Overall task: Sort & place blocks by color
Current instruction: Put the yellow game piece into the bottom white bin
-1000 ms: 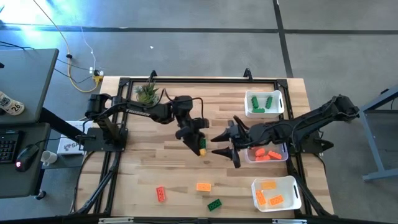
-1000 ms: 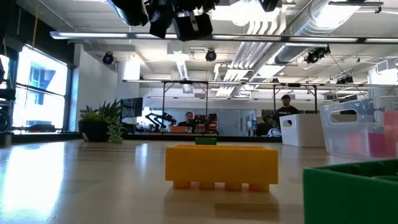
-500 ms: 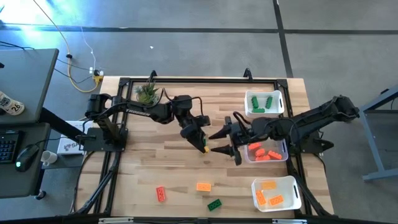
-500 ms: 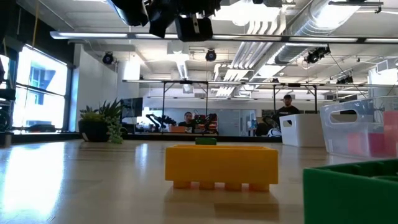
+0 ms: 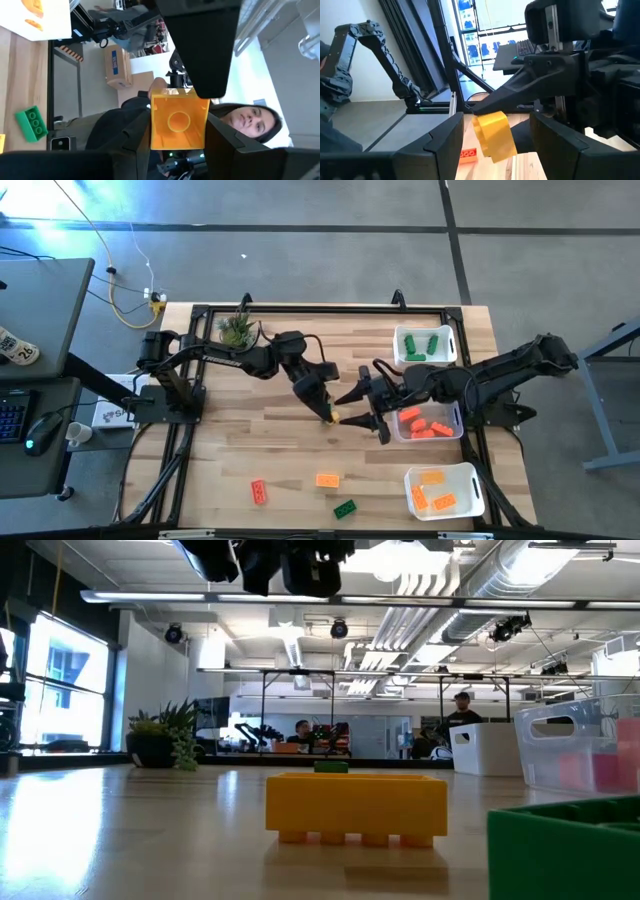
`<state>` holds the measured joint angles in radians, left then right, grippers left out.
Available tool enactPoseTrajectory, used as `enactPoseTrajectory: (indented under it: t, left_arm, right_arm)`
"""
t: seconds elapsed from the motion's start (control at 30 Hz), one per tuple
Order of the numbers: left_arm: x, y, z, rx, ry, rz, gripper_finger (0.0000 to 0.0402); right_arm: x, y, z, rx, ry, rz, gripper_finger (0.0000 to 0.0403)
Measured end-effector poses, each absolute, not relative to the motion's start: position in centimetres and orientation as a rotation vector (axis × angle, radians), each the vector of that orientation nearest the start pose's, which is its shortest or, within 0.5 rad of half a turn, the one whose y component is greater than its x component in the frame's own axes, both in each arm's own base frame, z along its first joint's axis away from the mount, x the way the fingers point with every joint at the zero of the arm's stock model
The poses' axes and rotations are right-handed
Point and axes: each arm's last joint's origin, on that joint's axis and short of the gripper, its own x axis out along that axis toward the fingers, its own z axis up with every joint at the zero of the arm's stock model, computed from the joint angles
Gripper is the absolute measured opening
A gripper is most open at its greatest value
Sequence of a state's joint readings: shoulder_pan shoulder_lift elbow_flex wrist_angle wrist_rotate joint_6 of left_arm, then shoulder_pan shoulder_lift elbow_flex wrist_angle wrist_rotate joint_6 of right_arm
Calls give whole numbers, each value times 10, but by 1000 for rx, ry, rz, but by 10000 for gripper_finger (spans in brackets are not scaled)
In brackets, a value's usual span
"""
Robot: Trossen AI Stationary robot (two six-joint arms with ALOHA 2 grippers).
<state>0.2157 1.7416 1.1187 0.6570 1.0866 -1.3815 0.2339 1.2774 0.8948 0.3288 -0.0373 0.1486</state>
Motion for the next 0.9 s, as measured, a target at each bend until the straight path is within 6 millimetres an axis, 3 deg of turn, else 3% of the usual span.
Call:
enactPoseTrajectory:
  t: [0.43, 0.7, 0.9]
  left_arm:
    - [382, 57, 292, -1246, 547, -775, 117]
    - [383, 58, 293, -1238, 532, -769, 117]
    - [383, 58, 293, -1225, 521, -767, 117]
  right_arm:
    - [294, 70, 307, 121, 50, 291, 213]
    - [295, 70, 309, 103, 22, 289, 211]
    - [295, 70, 309, 104, 22, 289, 161]
